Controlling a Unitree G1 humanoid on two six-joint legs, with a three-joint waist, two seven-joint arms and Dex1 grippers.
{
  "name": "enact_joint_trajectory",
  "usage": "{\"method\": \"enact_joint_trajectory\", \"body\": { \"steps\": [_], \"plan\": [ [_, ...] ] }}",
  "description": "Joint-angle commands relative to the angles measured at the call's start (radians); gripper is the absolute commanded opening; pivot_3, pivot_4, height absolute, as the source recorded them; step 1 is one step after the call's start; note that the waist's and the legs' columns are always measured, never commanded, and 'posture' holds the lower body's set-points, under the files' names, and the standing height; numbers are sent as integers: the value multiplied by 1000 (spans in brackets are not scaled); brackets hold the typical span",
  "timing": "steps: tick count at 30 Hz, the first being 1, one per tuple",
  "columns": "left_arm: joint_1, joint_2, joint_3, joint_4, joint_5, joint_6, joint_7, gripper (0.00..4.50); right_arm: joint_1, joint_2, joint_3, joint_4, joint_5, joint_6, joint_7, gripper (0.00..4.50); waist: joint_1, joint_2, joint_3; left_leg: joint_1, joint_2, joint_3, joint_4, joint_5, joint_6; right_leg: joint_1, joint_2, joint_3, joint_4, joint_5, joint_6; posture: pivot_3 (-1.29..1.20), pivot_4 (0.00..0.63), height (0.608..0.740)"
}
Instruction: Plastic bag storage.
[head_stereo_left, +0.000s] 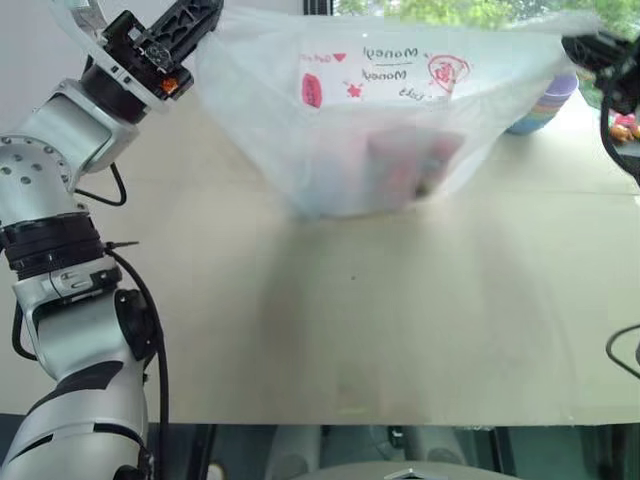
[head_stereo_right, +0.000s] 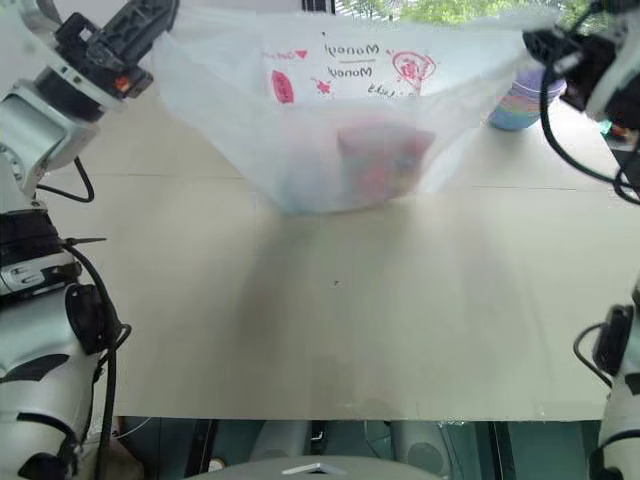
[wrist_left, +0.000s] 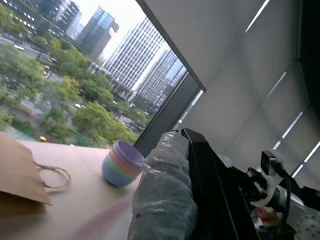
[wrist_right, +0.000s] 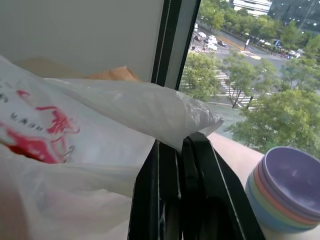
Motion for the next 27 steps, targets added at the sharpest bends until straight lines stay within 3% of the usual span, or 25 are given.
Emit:
{"method": "enact_joint_trajectory", "body": {
  "steps": [1, 3, 5, 9, 10, 14, 16, 18, 20, 22, 27],
  "plan": [
    [197, 28, 23, -192, -30, 77, -48, 19, 199, 30, -138, -253, 111, 106, -23, 0, -3, 1, 1, 1, 0, -1, 1, 0, 0, 0, -1, 1, 1, -1, 2, 0, 150, 740],
    [340, -22, -28, -330, 43, 27, -46, 19, 386, 83, -98, -365, 63, 70, -70, 0, 2, -1, -1, 1, -2, -2, 5, -3, 5, 1, -2, 1, -2, -1, 2, 0, 150, 740],
    [517, -110, -131, -461, 226, -103, 10, 19, 627, 119, 50, -403, -104, -103, -107, 0, 13, -1, -1, 12, -3, 1, 6, -3, 5, 14, -4, -2, 0, -2, 3, 0, 150, 740],
    [736, -156, -240, -567, 482, -304, -24, 19, 825, 193, 185, -350, -327, -384, -185, 0, 22, -1, -1, 24, -5, 5, 7, -2, 6, 25, -5, 2, -4, -7, 3, 0, 150, 740],
    [789, -163, -231, -583, 518, -382, -85, 19, 867, 190, 209, -350, -338, -449, -137, 0, 21, -1, -1, 24, -5, 8, 7, -1, 7, 25, -5, 5, -3, -6, 3, 0, 150, 740],
    [936, -169, -171, -506, 625, -571, -198, 1308, 1015, 220, 209, -254, -364, -713, -14, 1411, 19, -2, -3, 35, -2, 14, 7, 0, 8, 30, -5, 8, -1, -7, 3, 0, 150, 740],
    [983, -148, -138, -493, 650, -611, -235, 2262, 1080, 238, 143, -249, -324, -757, 26, 2402, 20, -1, -4, 35, 0, 14, 6, 0, 8, 30, -4, 8, -1, -7, 3, 0, 150, 740],
    [1029, -123, -84, -494, 667, -639, -256, 2790, 1157, 241, 47, -275, -280, -782, 75, 2956, 21, -1, -4, 34, 0, 14, 6, -1, 8, 28, -5, 8, -1, -7, 3, 0, 150, 740],
    [1090, -94, -53, -510, 713, -686, -287, 3602, 1230, 245, -48, -292, -215, -797, 136, 3789, 24, -1, -4, 31, 0, 14, 6, -1, 9, 26, -5, 8, -1, -7, 3, 0, 150, 740],
    [1128, -77, -28, -521, 737, -714, -300, 4473, 1287, 243, -112, -274, -198, -831, 186, 3803, 25, -1, -4, 31, 0, 14, 4, -2, 10, 26, -5, 8, -3, -7, 3, 0, 150, 740],
    [1165, -53, 12, -514, 748, -748, -351, 4473, 1363, 241, -177, -146, -216, -937, 294, 3803, 24, -2, -5, 32, 1, 13, 5, -2, 10, 27, -7, 8, -4, -7, 4, 0, 150, 740]
  ]
}}
